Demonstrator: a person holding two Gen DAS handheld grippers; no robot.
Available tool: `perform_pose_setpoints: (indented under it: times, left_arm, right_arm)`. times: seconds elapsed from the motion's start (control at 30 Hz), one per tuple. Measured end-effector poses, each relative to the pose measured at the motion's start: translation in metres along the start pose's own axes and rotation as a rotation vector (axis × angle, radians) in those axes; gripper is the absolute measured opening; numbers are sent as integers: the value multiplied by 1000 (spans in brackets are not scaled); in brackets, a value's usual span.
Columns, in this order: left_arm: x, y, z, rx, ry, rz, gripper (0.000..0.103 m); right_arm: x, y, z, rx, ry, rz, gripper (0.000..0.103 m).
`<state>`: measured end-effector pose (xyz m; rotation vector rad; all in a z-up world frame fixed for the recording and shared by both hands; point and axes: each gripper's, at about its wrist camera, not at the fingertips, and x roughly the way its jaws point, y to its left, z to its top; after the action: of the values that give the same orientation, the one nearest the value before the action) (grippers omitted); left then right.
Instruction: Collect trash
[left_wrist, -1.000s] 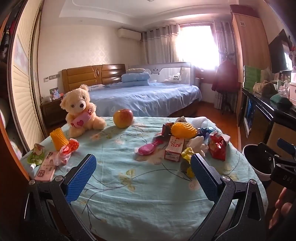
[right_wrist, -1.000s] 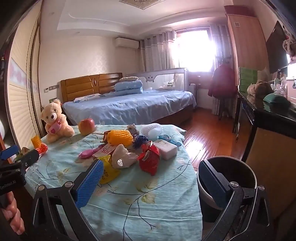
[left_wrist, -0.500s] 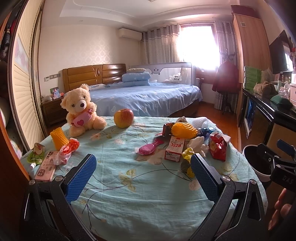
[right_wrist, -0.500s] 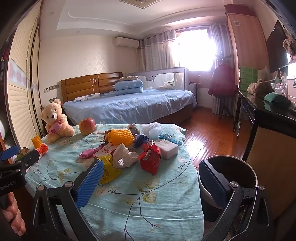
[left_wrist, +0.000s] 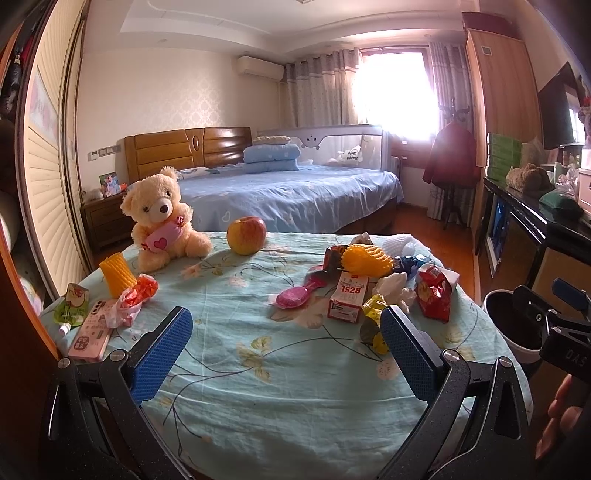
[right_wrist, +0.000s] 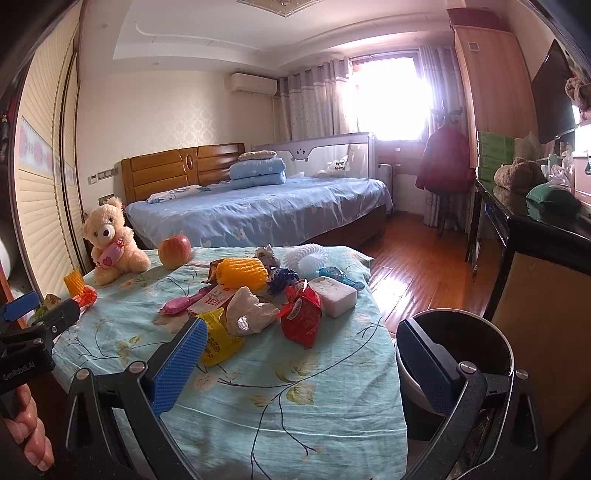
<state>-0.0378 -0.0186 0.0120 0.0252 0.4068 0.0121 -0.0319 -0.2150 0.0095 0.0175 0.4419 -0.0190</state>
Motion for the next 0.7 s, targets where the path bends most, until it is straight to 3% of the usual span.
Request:
perform_pose_setpoints:
  times: [0.7]
  left_arm:
    - [3,-2,-1,1,7,-7,103]
  right_arm:
    - [0,0,0,4,6,2,103]
